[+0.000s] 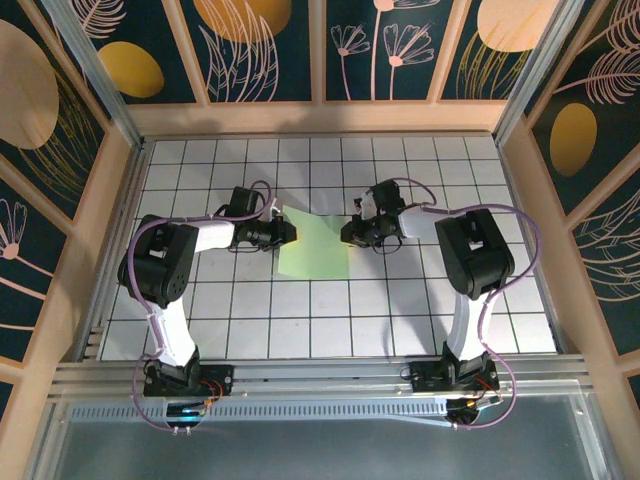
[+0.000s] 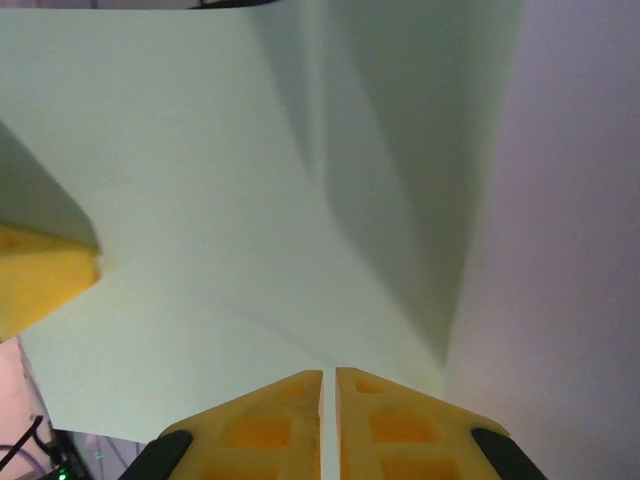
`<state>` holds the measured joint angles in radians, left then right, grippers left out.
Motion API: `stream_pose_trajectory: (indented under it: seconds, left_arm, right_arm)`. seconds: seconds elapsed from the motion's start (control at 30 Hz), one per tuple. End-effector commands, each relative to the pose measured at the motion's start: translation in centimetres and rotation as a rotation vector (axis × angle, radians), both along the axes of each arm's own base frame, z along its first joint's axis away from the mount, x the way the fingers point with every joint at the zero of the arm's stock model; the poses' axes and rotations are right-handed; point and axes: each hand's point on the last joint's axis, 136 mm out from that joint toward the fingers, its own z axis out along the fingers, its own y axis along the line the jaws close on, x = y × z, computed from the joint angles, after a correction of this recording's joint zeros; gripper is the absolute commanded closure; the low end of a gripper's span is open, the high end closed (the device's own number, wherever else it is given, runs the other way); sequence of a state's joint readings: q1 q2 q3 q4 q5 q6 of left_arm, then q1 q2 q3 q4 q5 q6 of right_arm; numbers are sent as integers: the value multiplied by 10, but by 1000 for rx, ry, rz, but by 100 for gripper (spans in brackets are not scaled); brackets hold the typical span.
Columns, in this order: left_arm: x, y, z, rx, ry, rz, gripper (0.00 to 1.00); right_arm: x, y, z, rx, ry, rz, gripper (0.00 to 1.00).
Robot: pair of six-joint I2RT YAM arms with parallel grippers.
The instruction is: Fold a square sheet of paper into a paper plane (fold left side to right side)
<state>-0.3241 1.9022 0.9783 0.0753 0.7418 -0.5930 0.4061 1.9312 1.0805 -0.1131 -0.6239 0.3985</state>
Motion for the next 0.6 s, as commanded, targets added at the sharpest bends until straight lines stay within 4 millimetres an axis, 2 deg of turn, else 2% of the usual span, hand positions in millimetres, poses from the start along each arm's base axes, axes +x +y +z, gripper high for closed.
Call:
stream_pose_trajectory:
  seconds: [0.0, 0.23, 0.37, 0.57]
  left_arm:
    - [0, -6, 12, -38, -9, -15, 76]
    - [1, -15, 39, -121, -41, -42, 60]
    - [2, -22, 50, -169, -44, -49, 56]
    - [5, -42, 68, -246, -62, -72, 41]
  right_arm:
    - [-6, -6, -18, -70, 26, -5, 88]
    - [-12, -17, -39, -150, 54, -10, 87]
    - [-12, -17, -44, -157, 56, -8, 86]
    - [-10, -19, -49, -169, 47, -11, 84]
